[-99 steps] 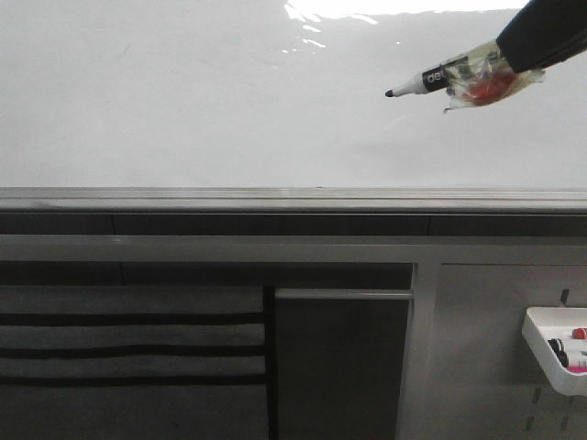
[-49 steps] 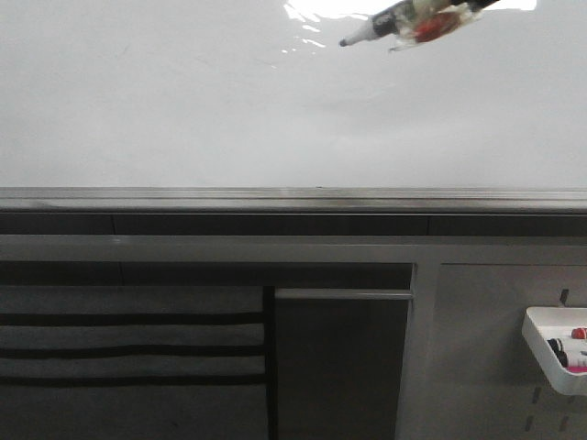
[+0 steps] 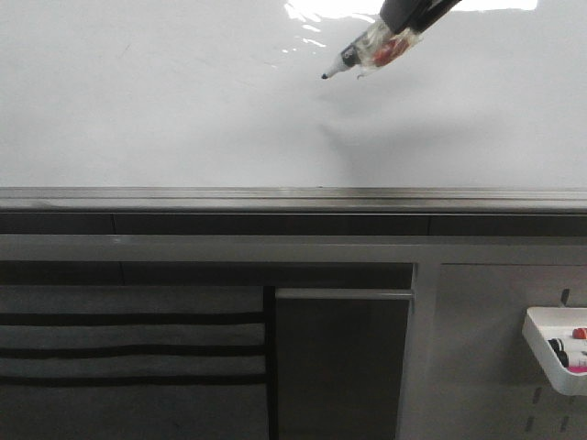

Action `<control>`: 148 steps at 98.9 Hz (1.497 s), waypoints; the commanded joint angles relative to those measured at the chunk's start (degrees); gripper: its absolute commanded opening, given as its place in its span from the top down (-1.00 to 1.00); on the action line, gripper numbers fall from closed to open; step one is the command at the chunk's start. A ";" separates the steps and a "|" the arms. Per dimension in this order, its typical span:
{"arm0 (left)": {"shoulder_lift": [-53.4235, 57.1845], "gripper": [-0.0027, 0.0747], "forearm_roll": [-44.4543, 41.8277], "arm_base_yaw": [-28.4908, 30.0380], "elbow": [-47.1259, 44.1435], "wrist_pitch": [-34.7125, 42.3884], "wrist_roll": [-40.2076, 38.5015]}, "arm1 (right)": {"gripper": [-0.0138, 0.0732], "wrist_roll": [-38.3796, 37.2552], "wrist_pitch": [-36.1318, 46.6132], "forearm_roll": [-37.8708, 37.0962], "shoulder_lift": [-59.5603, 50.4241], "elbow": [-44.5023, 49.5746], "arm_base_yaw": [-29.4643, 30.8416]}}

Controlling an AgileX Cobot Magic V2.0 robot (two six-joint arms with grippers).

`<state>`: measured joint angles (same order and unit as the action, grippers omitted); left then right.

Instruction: Write number 3 on whiteboard

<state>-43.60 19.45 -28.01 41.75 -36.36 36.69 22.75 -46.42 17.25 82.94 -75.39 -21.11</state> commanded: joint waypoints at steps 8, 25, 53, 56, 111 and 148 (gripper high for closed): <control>0.23 -0.37 1.63 0.19 1.70 3.78 -0.73 | 0.70 -0.05 3.10 -0.05 0.94 -4.31 -0.04; 0.23 -0.37 1.63 0.19 1.70 3.78 -0.73 | 0.70 -0.05 4.55 -0.28 2.83 -5.46 -0.04; 0.23 -0.37 1.63 0.19 1.70 3.78 -0.73 | 0.70 -2.55 4.09 -3.74 3.24 -5.48 3.33; 0.23 -0.37 1.63 0.19 1.70 3.78 -0.73 | 0.70 -2.49 2.74 -3.74 3.01 -5.48 4.20; 0.23 -0.37 1.63 0.19 1.70 3.78 -0.73 | 0.70 -2.36 -2.15 -4.01 4.72 -3.67 2.89; 0.23 -0.37 1.63 0.19 1.70 3.78 -0.73 | 0.70 -2.36 6.90 -1.89 8.02 -4.63 -3.94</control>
<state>-43.55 19.45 -28.01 41.75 -36.34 36.69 20.79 -46.07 16.04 92.57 -76.19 -24.61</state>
